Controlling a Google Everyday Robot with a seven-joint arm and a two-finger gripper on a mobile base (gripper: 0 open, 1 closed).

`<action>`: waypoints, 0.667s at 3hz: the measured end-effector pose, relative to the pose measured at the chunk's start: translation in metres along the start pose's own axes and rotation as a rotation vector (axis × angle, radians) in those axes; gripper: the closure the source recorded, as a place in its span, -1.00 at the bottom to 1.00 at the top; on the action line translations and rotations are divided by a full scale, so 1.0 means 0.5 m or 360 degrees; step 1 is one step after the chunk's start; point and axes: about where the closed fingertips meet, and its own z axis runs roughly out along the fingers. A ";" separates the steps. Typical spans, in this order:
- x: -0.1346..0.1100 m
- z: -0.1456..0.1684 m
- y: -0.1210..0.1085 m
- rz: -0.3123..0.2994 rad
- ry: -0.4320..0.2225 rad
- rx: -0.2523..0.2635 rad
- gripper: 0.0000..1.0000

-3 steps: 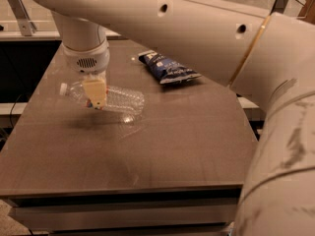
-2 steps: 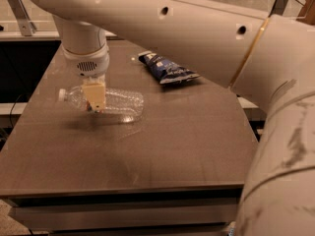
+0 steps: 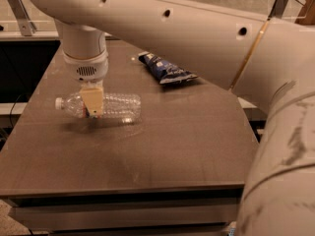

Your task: Knock water bottle over

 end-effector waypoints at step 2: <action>-0.011 0.012 0.023 0.0008 -0.0061 -0.0056 -0.27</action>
Offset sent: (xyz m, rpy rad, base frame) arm -0.0195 0.0036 -0.0102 0.0398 0.0735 0.0020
